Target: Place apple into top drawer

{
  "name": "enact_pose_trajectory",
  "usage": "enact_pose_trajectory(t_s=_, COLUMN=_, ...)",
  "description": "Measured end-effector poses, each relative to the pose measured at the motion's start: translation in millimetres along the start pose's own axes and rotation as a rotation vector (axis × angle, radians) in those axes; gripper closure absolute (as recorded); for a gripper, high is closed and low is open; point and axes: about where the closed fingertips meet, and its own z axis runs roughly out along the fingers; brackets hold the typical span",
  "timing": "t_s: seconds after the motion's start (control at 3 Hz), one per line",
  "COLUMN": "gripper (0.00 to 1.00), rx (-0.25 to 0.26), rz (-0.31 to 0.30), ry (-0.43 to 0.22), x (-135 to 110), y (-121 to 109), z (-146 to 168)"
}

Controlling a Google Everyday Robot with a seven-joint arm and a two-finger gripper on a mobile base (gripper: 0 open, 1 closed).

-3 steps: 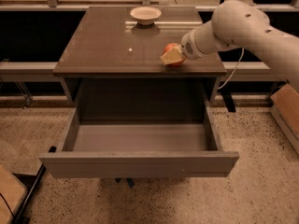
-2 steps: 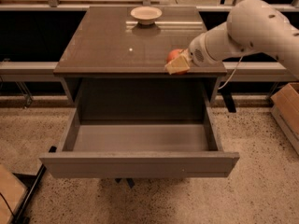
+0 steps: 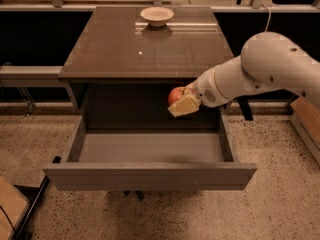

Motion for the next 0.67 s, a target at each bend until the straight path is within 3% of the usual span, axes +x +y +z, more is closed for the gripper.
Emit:
enact_pose_trajectory(t_s=0.33, gripper=1.0, rx=-0.009, rz=0.0, ry=0.037, x=20.9, y=25.5, z=35.1)
enact_pose_trajectory(t_s=0.67, gripper=1.0, rx=0.021, rz=0.065, ry=0.055, x=43.4, y=28.9, z=83.4)
